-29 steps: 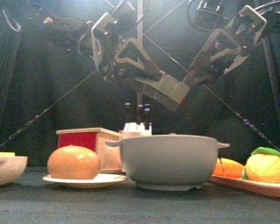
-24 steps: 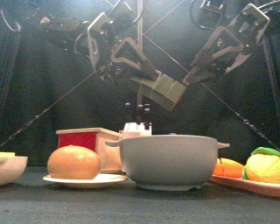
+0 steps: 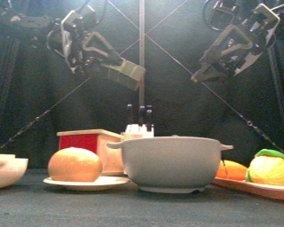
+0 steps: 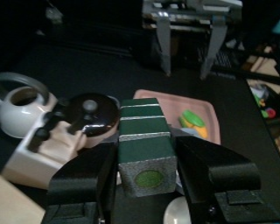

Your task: Place green sushi roll on drawer

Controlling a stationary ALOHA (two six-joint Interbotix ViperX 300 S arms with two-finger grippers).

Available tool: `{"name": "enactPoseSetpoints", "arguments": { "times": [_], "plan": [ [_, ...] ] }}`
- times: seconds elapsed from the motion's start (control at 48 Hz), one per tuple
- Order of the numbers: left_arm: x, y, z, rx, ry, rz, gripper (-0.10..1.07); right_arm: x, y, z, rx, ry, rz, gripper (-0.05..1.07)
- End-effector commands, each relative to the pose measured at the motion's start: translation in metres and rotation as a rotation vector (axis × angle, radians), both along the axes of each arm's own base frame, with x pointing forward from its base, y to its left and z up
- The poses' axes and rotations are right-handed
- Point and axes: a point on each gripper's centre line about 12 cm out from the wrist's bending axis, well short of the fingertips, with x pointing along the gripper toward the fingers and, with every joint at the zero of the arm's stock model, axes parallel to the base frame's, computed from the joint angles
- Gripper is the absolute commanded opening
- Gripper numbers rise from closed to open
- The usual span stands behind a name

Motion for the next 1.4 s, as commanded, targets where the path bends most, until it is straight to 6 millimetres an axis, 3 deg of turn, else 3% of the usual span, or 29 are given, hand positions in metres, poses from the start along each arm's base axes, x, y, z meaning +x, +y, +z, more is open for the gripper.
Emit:
{"name": "enactPoseSetpoints", "arguments": {
  "times": [0.0,0.167,0.312,0.667,0.938,1.146,1.375],
  "plan": [
    [-0.017,0.015,0.020,0.013,-0.097,0.061,0.56,0.001,-0.002,0.007,0.005,-0.032,-0.005,0.90],
    [-0.044,0.052,0.016,0.022,-0.127,0.209,0.56,0.002,-0.005,0.006,-0.004,-0.038,-0.009,0.90],
    [-0.049,0.079,0.003,0.023,-0.100,0.306,0.56,0.005,-0.019,0.016,-0.018,-0.084,-0.044,0.90],
    [-0.045,0.101,-0.019,0.057,-0.109,0.374,0.56,0.001,-0.054,0.019,-0.021,-0.174,-0.138,0.90],
    [-0.042,0.110,-0.041,-0.059,-0.079,0.459,0.56,-0.004,-0.051,0.006,-0.012,-0.157,-0.126,0.90],
    [-0.042,0.113,-0.048,-0.101,-0.106,0.513,0.56,-0.007,-0.040,-0.010,-0.005,-0.148,-0.078,0.90],
    [-0.046,0.113,-0.053,-0.129,-0.112,0.543,0.56,-0.007,-0.035,-0.012,-0.013,-0.142,-0.052,0.90]
  ]
}}
